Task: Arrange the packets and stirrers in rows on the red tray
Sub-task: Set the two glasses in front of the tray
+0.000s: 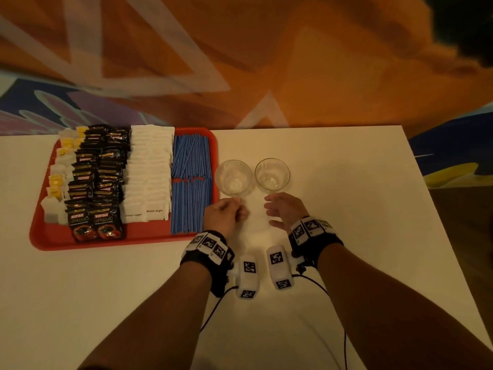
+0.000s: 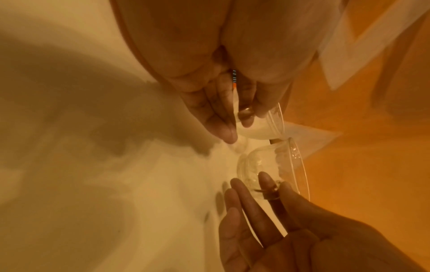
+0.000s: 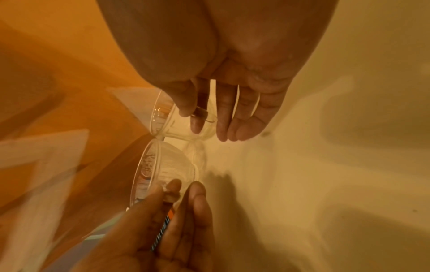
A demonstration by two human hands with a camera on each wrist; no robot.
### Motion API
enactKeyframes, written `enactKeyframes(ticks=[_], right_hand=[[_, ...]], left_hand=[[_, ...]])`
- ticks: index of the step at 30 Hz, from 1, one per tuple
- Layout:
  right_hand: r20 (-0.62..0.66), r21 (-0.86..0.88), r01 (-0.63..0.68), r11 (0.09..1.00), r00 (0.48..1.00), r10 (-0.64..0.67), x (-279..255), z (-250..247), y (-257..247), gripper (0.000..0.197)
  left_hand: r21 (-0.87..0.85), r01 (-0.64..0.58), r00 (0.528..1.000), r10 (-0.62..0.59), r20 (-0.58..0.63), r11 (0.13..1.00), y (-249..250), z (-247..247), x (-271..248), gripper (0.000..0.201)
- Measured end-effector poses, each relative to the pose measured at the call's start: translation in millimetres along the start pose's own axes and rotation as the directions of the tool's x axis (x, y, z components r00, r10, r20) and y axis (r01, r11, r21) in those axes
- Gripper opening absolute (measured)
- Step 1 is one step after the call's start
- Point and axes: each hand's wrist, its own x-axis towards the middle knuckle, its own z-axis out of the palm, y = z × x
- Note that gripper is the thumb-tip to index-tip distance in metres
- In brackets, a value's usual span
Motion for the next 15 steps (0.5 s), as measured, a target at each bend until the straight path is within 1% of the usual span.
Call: enactKeyframes(ticks=[5, 9, 15], right_hand=[[-0.03, 0.018, 0.028, 0.999, 0.999, -0.028, 1.3, 0.9, 6.2, 0.015], [-0.038, 0.055, 0.029, 0.998, 0.999, -0.027, 1.9, 3.8, 11.2, 0.02], [-0.046, 0.05, 0.025, 0.998, 0.999, -0.023, 4.2, 4.1, 14.6, 0.017]], left_hand=[[-0.041, 0.007, 0.999, -0.009, -0.032, 0.999, 1.8, 1.5, 0.2, 0.007], [-0.058, 0.003, 0.999, -0.006, -0.043, 0.998, 0.1, 0.4, 2.9, 0.017], [-0.082, 0.023, 0.999, -0.026, -0.031, 0.996, -2.1, -2.4, 4.1, 0.024]])
